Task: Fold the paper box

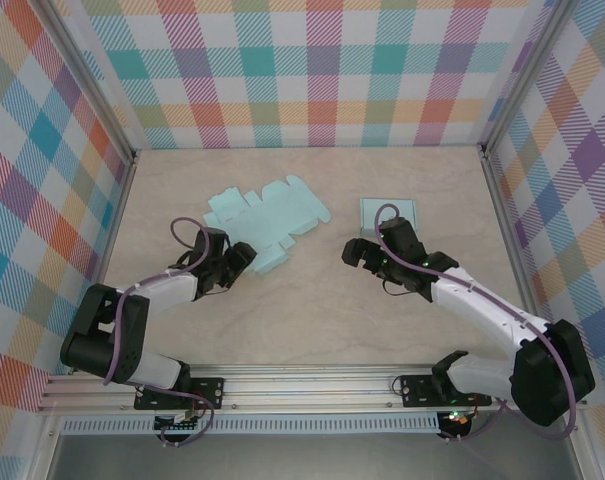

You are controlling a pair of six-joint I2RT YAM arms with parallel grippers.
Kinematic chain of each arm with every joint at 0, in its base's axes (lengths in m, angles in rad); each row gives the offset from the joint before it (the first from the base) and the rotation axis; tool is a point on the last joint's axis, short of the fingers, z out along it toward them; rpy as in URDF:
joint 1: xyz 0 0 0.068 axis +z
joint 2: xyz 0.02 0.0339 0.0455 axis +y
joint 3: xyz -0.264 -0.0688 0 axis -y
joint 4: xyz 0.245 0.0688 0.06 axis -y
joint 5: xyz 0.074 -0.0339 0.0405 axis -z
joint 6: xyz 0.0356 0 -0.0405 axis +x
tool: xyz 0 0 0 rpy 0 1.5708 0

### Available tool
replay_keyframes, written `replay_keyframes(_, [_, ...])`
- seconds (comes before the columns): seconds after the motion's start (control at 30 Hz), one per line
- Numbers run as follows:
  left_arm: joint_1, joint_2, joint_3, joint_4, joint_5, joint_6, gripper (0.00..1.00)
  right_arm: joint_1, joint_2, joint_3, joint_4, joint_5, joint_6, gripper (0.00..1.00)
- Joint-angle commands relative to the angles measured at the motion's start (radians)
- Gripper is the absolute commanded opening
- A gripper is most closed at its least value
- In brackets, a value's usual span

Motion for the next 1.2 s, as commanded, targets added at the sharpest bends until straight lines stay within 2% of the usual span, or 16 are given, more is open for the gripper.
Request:
replay_keyframes(0.0, [-0.01,0.012,-0.001,0.011,-0.002,-0.045,0.64,-0.002,0.001,-0.003,0.024,-0.016,-0.014,1.0])
replay_keyframes(0.2, [-0.018,0.032,-0.003,0.037,-0.026,-0.07,0.64,-0.002,-0.043,-0.027,0.016,0.011,-0.013,1.0])
replay_keyframes(0.33, [-0.022,0.073,0.005,0.076,-0.03,-0.082,0.58,-0.002,-0.061,-0.038,0.021,0.016,-0.009,0.99])
replay_keyframes(0.47, [-0.022,0.12,0.036,0.089,-0.063,-0.074,0.47,-0.002,-0.067,-0.048,0.022,0.013,-0.004,1.0])
replay_keyframes(0.53, [-0.022,0.142,0.051,0.094,-0.082,-0.07,0.35,-0.002,-0.072,-0.05,0.021,0.01,-0.003,1.0])
replay_keyframes(0.67, [-0.022,0.161,0.094,0.047,-0.12,-0.017,0.19,-0.002,-0.09,-0.06,0.016,0.009,-0.007,1.0])
replay_keyframes(0.77, [-0.022,0.141,0.147,-0.033,-0.154,0.089,0.03,-0.002,-0.113,-0.068,0.011,0.023,-0.023,1.0])
replay_keyframes(0.8, [-0.024,0.128,0.171,-0.074,-0.168,0.139,0.0,-0.002,-0.127,-0.074,0.011,0.028,-0.03,1.0])
replay_keyframes(0.93, [-0.025,0.039,0.243,-0.187,-0.211,0.38,0.0,-0.002,-0.191,-0.087,0.015,0.058,-0.057,1.0])
replay_keyframes(1.17, [-0.027,-0.124,0.361,-0.355,-0.131,0.832,0.0,-0.002,-0.288,-0.09,0.019,0.09,-0.11,1.0])
